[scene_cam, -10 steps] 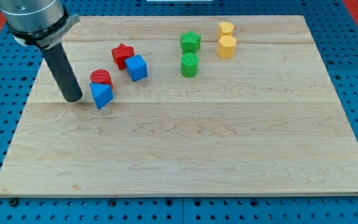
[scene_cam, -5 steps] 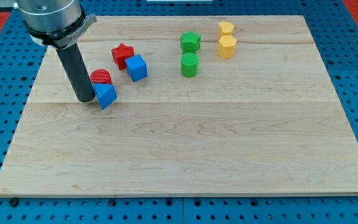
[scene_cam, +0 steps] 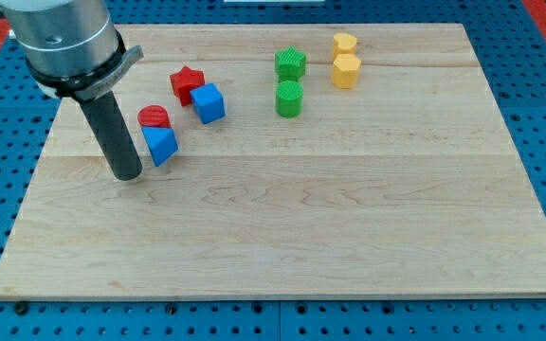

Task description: Push the triangle into the red circle

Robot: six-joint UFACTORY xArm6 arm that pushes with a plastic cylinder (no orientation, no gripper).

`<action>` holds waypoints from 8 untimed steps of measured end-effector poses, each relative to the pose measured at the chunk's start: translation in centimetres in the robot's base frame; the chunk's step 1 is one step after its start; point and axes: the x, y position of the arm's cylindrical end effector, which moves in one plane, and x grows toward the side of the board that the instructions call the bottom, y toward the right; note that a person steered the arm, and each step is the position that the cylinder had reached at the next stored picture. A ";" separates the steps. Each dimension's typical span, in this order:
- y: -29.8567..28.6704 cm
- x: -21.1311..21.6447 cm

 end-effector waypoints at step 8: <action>4.7 -3.6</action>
